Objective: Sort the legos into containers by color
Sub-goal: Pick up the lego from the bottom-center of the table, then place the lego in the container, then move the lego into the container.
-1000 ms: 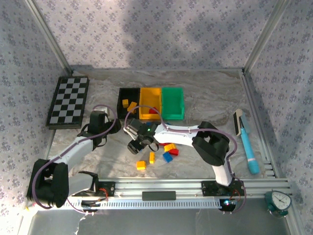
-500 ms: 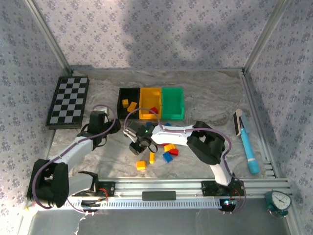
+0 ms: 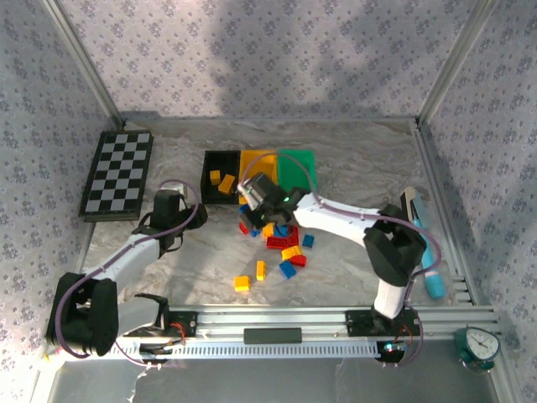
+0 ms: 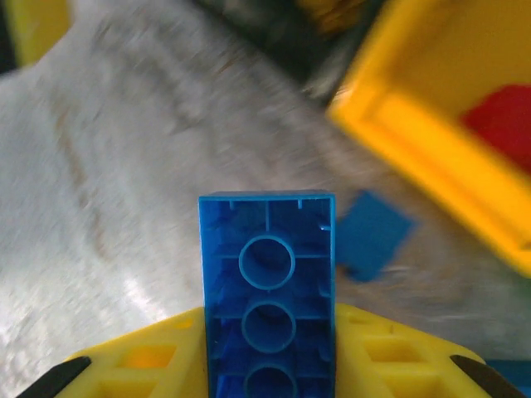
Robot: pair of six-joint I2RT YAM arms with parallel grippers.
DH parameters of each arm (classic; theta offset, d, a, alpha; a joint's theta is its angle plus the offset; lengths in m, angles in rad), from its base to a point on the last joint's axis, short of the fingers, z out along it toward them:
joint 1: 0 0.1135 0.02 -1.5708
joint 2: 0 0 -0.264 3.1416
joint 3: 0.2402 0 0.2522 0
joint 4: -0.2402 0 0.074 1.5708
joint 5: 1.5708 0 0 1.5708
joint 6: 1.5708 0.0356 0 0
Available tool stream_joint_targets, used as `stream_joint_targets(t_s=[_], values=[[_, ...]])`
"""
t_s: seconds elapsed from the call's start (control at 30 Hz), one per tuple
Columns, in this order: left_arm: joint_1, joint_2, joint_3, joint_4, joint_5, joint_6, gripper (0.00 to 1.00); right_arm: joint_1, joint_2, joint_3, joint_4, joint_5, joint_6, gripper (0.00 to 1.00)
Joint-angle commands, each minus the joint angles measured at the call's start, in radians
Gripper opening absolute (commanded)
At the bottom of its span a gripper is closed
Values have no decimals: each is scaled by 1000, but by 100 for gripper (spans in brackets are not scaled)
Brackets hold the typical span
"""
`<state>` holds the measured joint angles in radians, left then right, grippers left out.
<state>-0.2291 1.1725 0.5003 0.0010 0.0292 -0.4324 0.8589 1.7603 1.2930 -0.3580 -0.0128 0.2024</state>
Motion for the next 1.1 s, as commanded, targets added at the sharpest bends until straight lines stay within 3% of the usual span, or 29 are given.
stream_joint_targets(t_s=[0.0,0.27,0.37,0.47,0.53,0.8,1.07], values=[[7,-3,6,10,-8,-13,58,-92,-53,-26,21,17,42,36],[7,5,7,14,-3,-16,58,-296,-24,-14,20,21,75,36],[7,3,6,10,-9,-14,58,-340,-5,-8,20,9,86,41],[8,4,6,16,-3,-16,58,-344,8,1,15,8,77,54],[8,7,6,14,-3,-16,58,-340,13,1,13,12,71,57],[8,12,10,16,10,-14,58,-313,-36,-64,17,9,35,58],[8,12,-17,80,118,-22,55,-308,-189,-249,36,31,0,59]])
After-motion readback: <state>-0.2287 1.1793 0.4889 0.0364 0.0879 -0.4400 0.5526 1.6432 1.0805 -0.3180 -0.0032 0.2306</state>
